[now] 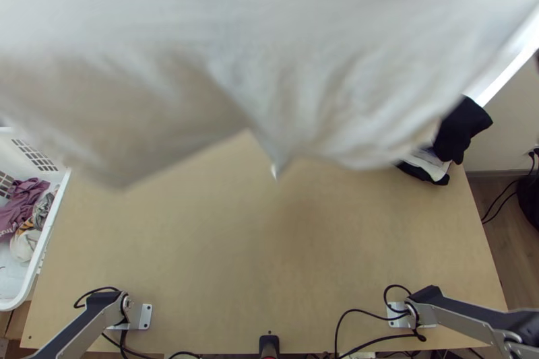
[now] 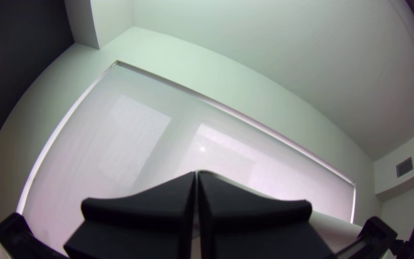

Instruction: Fold the t-shirt

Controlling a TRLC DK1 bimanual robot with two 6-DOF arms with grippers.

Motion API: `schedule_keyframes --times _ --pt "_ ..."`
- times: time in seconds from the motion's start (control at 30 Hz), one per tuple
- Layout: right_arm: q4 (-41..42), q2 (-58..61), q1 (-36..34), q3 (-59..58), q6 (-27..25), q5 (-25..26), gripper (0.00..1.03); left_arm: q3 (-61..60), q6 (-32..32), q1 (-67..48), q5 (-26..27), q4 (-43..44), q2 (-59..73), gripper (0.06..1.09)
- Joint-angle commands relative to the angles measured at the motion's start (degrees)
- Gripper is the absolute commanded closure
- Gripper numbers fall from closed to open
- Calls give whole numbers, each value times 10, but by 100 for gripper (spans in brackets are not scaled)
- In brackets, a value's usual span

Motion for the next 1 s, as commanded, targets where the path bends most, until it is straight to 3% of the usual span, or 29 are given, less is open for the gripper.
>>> schedule_keyframes --times 0.0,0.27,0.57,0.73,0.8,0.97 --pt "-14 -67 -25 -2 -9 44 100 -18 11 16 -38 15 -41 105" --pt "-88 -150 -46 -3 -5 45 100 -56 19 29 -37 -31 -146 105" --pt "-128 -162 -46 -4 27 44 100 -118 23 50 -37 -55 -206 105" --pt "-236 -184 -43 -17 72 36 100 -157 22 54 -36 -79 -239 105" --pt "-254 -214 -43 -81 86 32 100 -205 21 56 -36 -83 -265 105" --pt "-202 -305 -34 -289 88 25 100 -353 19 57 -32 -74 -321 105"
